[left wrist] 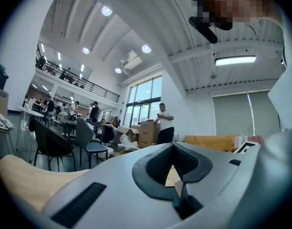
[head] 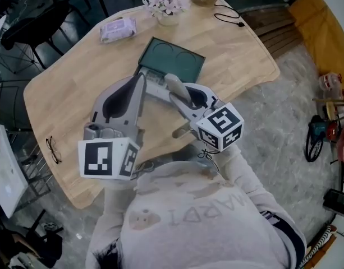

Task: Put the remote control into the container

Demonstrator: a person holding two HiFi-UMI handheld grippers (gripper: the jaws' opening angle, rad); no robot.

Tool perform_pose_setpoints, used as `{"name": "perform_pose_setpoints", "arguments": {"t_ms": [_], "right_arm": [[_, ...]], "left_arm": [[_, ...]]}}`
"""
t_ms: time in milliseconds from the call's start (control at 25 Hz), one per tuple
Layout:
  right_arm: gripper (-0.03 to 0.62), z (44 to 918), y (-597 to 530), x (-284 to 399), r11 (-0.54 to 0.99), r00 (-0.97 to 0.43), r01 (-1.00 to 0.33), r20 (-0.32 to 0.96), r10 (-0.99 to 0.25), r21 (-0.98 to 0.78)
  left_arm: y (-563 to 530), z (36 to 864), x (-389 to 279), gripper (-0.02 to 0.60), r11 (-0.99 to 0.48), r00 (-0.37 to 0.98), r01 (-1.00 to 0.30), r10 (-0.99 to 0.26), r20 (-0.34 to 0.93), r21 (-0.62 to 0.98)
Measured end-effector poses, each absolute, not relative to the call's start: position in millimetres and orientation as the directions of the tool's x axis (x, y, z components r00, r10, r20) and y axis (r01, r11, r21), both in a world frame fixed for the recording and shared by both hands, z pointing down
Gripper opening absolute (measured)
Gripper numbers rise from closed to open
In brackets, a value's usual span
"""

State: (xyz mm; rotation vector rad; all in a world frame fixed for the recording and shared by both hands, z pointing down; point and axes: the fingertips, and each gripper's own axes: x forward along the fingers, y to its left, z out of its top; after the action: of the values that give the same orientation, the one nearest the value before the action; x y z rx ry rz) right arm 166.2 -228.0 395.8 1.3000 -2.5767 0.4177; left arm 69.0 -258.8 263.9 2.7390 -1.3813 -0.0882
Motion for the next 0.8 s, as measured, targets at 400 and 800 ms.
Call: {"name": "perform_pose_setpoints", "arguments": {"t_ms": [400,800], "right_arm": [[0.120,510.6,-275.2,177.6,0.633,-0.542,-0.769,0.614,-0.573,-0.088],[0.120,585.6,-312.9,169.2,0.697,-0.262,-0.694,0.839,-0.477,0.180]], "left_arm": [[-269.7,271.3,68.6,0.000,-0.483,0.485,-0.873,-0.874,0.022,0.068],[-266.7,276.8,31.9,0.000,-0.336,0.337,-0.941,-0.939,0.063,0.027]]}}
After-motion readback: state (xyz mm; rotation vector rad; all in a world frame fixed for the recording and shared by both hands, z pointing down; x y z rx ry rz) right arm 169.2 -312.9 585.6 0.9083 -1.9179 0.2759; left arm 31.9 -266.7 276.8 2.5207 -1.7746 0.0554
